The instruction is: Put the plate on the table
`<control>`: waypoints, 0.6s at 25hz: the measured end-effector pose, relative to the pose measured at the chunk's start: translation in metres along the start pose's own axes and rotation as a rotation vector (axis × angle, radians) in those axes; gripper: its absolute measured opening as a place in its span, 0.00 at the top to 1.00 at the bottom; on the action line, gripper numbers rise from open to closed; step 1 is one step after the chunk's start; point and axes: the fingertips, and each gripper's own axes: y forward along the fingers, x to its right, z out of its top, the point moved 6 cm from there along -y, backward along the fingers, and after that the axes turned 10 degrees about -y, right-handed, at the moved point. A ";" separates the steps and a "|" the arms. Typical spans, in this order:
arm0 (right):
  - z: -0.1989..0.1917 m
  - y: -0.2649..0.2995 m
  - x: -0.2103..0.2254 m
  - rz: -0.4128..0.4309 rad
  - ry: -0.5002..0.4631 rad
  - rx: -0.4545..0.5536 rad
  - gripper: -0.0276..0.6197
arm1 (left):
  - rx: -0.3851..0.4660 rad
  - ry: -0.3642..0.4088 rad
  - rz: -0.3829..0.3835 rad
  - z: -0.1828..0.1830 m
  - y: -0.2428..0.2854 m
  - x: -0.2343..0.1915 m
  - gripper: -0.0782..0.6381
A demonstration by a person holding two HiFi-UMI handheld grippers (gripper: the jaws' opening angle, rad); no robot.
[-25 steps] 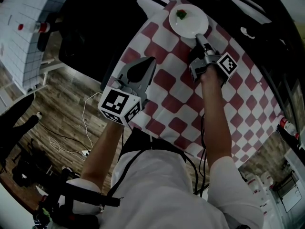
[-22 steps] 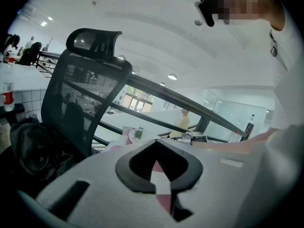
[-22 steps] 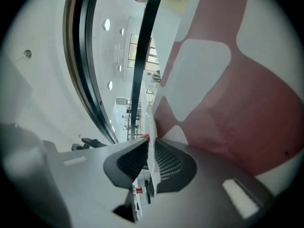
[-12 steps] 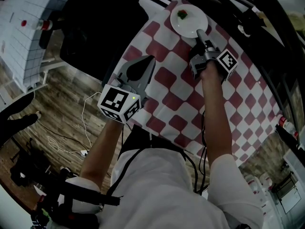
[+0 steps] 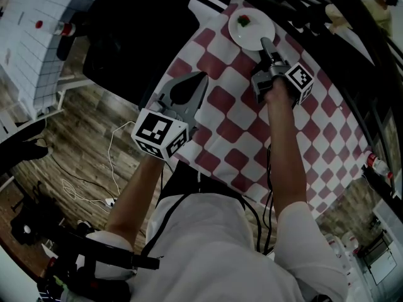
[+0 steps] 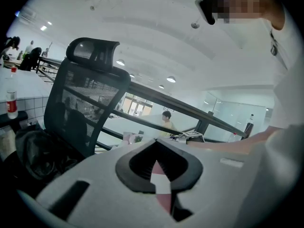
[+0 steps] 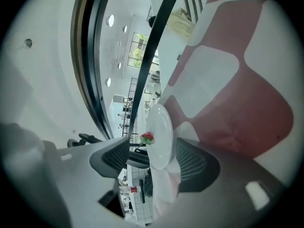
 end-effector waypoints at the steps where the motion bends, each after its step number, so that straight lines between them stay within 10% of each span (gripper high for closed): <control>1: -0.001 -0.003 0.000 -0.003 0.002 0.002 0.50 | 0.001 0.001 0.000 0.001 -0.002 0.001 0.89; 15: -0.017 -0.073 -0.031 0.021 -0.105 0.048 0.84 | -0.001 0.057 -0.040 0.010 -0.033 0.034 0.89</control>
